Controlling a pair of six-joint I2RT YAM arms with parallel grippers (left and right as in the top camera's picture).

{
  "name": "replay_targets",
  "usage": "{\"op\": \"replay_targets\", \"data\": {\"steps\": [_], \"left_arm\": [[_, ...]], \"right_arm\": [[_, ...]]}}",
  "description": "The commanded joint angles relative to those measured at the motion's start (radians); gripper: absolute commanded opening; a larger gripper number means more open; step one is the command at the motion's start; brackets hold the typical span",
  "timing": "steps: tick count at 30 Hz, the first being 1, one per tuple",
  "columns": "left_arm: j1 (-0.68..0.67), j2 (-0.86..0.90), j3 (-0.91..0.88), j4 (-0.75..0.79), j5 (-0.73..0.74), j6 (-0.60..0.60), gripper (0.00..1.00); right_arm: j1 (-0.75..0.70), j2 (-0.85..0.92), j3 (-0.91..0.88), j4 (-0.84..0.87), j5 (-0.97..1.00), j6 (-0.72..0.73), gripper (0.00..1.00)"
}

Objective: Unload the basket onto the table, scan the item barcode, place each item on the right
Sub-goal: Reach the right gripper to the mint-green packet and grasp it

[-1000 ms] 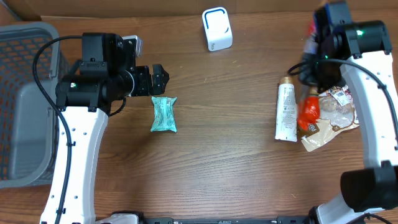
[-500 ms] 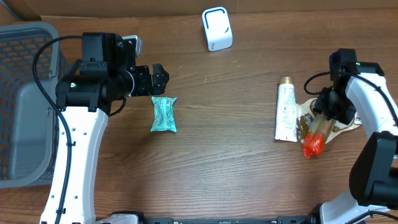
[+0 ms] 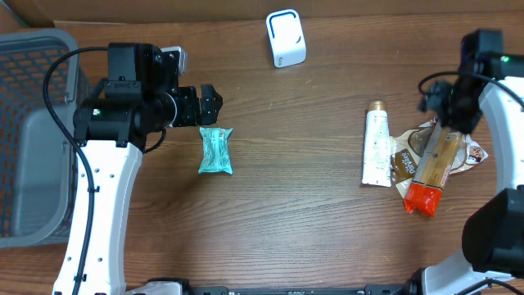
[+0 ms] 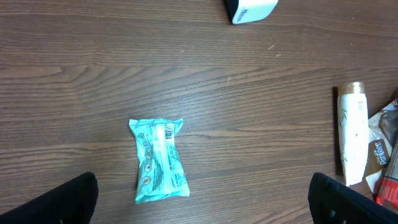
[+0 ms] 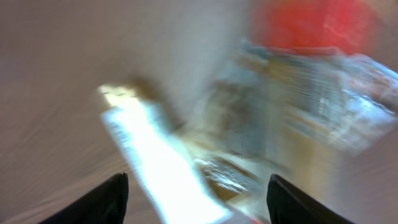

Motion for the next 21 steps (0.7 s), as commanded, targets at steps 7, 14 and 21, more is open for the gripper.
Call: {"op": "replay_targets", "data": {"steps": [7,14,21], "left_arm": [[-0.007,0.003,0.005,0.000,0.005,0.016,1.00],[-0.007,0.003,0.005,0.000,0.005,0.016,1.00],[-0.007,0.003,0.005,0.000,0.005,0.015,1.00]], "right_arm": [[0.240,0.042,-0.017,0.335,-0.549,-0.085,0.86],[0.533,0.239,-0.029,0.552,-0.548,0.076,0.80],[0.700,0.365,-0.030,0.649,-0.515,0.190,0.71]]}}
